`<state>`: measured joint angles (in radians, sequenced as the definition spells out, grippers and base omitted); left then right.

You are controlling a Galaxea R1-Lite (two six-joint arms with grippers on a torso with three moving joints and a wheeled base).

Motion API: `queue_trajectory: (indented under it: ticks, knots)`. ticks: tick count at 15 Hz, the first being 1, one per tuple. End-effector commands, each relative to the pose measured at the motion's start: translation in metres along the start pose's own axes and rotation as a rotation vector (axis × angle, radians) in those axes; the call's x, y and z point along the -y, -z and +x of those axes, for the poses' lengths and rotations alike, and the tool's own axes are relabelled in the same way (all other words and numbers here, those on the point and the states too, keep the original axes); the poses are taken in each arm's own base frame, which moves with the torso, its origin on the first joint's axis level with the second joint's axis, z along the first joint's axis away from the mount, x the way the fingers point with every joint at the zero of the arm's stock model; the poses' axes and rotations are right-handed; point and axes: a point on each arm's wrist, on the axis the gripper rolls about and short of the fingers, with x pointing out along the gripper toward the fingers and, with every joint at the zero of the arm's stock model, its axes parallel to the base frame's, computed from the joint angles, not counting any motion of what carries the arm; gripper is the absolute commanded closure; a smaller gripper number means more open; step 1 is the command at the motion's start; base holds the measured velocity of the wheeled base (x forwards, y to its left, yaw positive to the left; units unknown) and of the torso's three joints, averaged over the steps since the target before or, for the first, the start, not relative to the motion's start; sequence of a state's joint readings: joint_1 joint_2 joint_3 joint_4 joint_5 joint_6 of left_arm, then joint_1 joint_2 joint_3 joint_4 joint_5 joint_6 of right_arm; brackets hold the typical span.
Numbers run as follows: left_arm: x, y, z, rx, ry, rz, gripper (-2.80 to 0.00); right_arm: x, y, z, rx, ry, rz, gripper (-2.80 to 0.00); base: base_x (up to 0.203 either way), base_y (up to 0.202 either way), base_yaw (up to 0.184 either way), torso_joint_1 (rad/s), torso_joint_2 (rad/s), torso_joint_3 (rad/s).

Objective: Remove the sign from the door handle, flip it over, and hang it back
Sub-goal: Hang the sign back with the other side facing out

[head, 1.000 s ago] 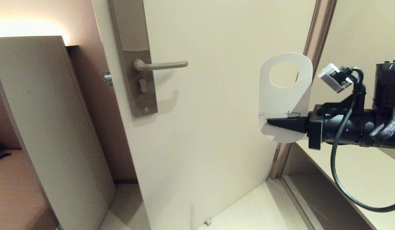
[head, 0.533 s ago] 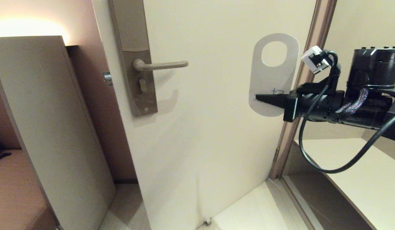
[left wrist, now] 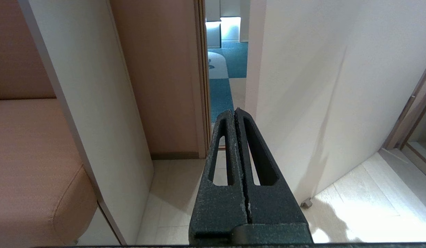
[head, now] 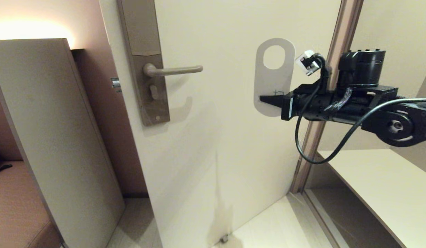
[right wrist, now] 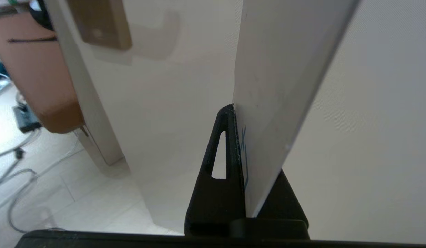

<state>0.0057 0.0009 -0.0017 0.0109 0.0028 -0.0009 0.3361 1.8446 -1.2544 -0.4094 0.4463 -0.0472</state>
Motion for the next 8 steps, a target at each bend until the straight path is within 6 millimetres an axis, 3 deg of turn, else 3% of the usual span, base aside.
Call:
queue_trajectory:
  ticks: [1, 8]
  knots:
    - [0.000, 0.000, 0.000, 0.001, -0.001, -0.001, 0.00, 0.005, 0.017, 0.025, -0.043, 0.019, -0.033, 0.00, 0.000, 0.000, 0.000, 0.000, 0.00, 0.000]
    - [0.000, 0.000, 0.000, 0.001, -0.001, -0.001, 0.00, 0.001, 0.019, 0.066, -0.055, 0.025, -0.190, 0.00, 0.000, 0.000, 0.000, 0.000, 0.00, 0.000]
